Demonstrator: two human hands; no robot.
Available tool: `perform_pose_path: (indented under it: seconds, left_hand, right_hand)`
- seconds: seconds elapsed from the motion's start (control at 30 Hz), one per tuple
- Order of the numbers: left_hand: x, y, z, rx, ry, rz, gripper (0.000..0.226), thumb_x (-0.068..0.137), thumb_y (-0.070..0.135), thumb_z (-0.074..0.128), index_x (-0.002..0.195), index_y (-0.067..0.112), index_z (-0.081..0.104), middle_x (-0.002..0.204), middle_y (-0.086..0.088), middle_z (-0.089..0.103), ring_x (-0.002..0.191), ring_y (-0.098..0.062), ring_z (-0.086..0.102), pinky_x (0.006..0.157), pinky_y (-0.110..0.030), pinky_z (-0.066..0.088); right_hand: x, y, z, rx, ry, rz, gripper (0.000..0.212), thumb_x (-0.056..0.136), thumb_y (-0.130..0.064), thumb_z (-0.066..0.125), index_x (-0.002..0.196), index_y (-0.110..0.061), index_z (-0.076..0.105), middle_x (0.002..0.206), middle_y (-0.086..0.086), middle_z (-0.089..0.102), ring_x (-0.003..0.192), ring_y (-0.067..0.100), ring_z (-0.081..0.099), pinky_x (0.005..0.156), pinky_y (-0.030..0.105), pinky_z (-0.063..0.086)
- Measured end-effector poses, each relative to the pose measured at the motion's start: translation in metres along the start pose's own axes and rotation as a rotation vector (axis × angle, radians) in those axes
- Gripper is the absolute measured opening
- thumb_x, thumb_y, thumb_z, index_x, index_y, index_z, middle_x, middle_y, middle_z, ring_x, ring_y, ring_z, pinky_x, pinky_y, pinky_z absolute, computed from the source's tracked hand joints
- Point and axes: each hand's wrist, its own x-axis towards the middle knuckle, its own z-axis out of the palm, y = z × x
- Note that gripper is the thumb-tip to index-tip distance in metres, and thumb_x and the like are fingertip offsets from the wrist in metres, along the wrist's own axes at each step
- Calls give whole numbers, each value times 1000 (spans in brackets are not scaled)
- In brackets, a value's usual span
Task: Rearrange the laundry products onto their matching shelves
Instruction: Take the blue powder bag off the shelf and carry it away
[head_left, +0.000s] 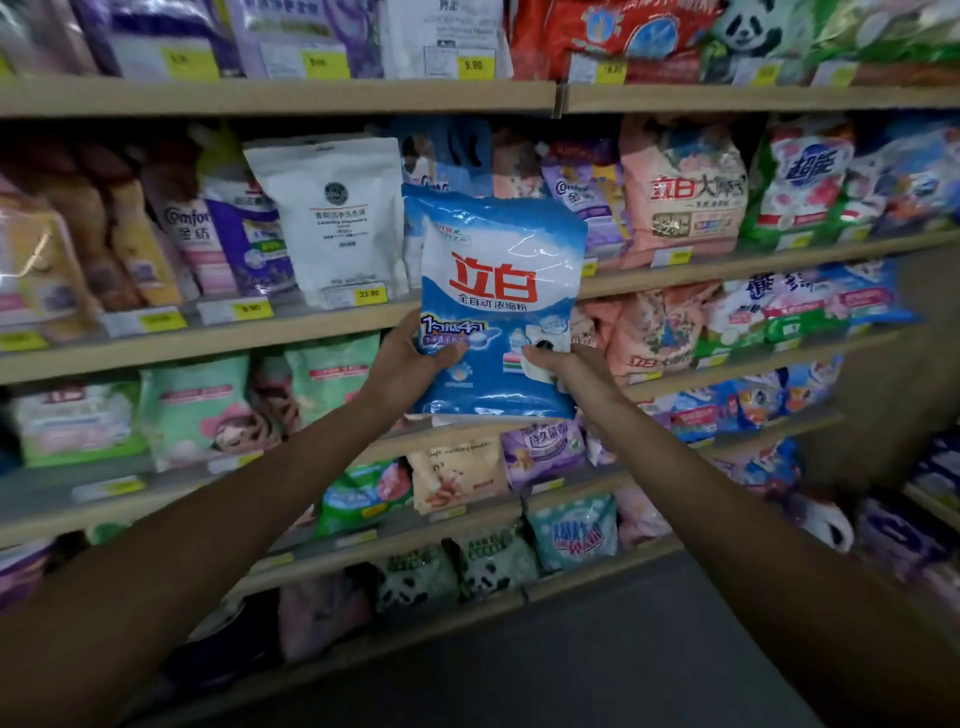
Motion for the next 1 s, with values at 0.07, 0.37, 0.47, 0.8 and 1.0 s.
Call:
perform_pose_path:
  seconds: [0.07,0.37,0.47,0.8,1.0]
  left_hand:
    - [-18,-1,-28,-5,45,-39,33,85,10,68,116,13,57,105,-4,67,80,-4,67,76,-23,58]
    - [-97,-19,-182,5,255,-126,41,87,12,66,126,13,54,110,-9,66,90,-20,66,82,-33,56]
    - [-125,-33,-243,31,329,-155,32,88,12,66,118,13,55,103,-4,67,85,-13,65,75,-24,56]
    - [-217,-98,-430,29,461,-297,35,90,11,63,121,11,50,104,-4,65,89,-18,65,76,-26,57]
    - [-254,-151,-504,26,525,-432,39,87,12,67,123,9,52,112,-9,64,103,-26,63,90,-38,51]
  right_hand:
    - [-11,2,27,0,-58,0,35,81,-21,72,113,-7,66,109,12,71,97,30,68,82,36,54]
    - [-52,-3,187,-78,-289,-15,12,84,-24,71,78,-20,62,74,-4,64,68,12,60,60,24,48]
    - [-73,-2,253,-114,-353,2,16,86,-25,69,77,-17,59,52,-10,56,55,9,53,48,21,38]
    - [-142,39,464,-182,-494,84,22,82,-24,72,69,-18,55,76,1,62,60,7,56,48,18,41]
    - [-160,76,548,-247,-569,165,28,83,-22,72,64,-19,52,45,-11,56,56,9,49,35,8,35]
